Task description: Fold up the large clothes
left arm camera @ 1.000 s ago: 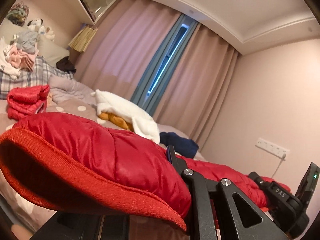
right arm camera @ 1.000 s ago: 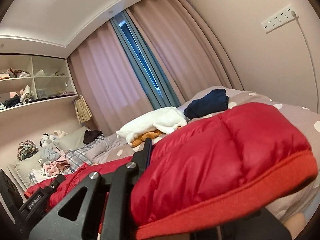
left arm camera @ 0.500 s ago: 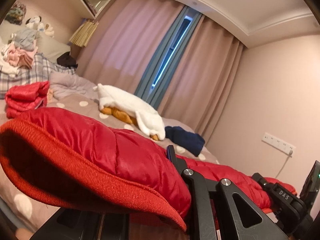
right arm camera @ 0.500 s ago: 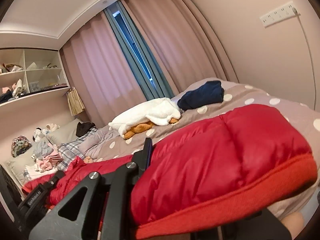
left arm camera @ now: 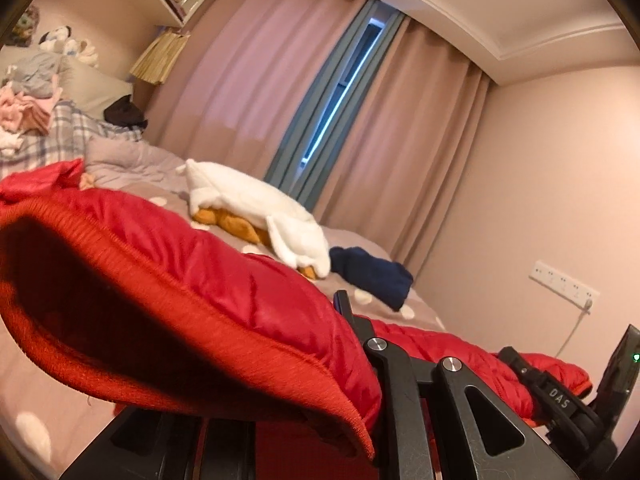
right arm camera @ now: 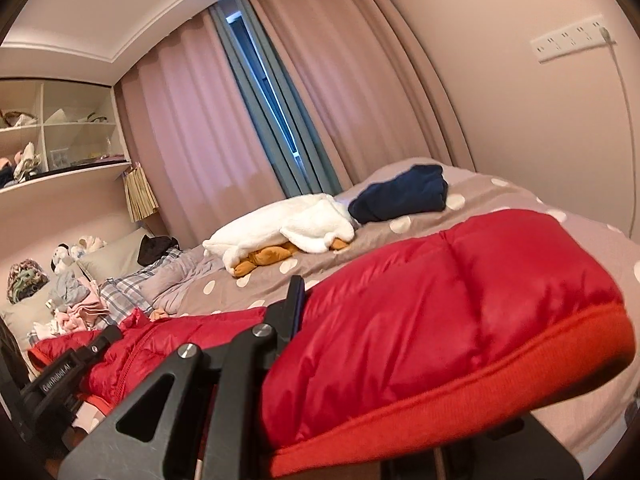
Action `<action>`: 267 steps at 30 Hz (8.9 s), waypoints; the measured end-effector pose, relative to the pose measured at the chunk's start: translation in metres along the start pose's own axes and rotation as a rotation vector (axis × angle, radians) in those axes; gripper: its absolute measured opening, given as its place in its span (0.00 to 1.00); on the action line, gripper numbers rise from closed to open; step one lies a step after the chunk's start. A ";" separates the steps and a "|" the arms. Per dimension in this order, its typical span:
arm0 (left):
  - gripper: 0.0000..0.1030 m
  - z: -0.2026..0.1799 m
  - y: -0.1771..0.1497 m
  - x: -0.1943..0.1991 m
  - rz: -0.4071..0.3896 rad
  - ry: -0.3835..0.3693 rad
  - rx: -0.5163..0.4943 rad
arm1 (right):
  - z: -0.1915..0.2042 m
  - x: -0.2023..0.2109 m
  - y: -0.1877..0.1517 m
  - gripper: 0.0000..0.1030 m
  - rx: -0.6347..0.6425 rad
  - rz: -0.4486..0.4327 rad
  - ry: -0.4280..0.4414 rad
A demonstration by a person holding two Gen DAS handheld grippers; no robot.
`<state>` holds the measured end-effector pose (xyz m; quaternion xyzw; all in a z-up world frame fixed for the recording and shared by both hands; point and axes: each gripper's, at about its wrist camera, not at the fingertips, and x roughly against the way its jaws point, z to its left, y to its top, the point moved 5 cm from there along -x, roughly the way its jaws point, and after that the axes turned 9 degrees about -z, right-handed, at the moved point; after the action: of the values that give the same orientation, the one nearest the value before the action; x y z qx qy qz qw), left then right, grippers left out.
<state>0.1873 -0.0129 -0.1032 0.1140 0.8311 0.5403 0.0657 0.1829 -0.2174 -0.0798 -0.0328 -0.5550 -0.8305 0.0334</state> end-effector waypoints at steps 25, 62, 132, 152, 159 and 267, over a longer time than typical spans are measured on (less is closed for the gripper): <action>0.14 0.069 -0.131 -0.159 0.277 0.194 -0.204 | -0.068 -0.188 -0.117 0.15 0.178 0.384 -0.161; 0.14 0.050 -0.085 -0.136 0.329 0.298 -0.057 | -0.045 -0.157 -0.074 0.18 0.055 0.338 -0.163; 0.24 0.057 -0.091 -0.132 0.486 0.319 -0.047 | -0.036 -0.146 -0.081 0.61 0.062 0.366 -0.140; 0.53 0.045 -0.083 -0.127 0.419 0.274 -0.052 | -0.035 -0.142 -0.071 0.74 0.066 0.325 -0.149; 0.56 0.042 -0.074 -0.121 0.374 0.251 -0.034 | -0.035 -0.141 -0.067 0.77 0.072 0.308 -0.150; 0.64 0.228 -0.103 -0.049 0.320 0.536 0.243 | -0.187 -0.103 -0.126 0.90 -0.111 0.391 -0.387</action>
<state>0.2756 0.1353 -0.2911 0.1038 0.8489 0.4513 -0.2547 0.2706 -0.3398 -0.2767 -0.2989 -0.4880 -0.8157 0.0846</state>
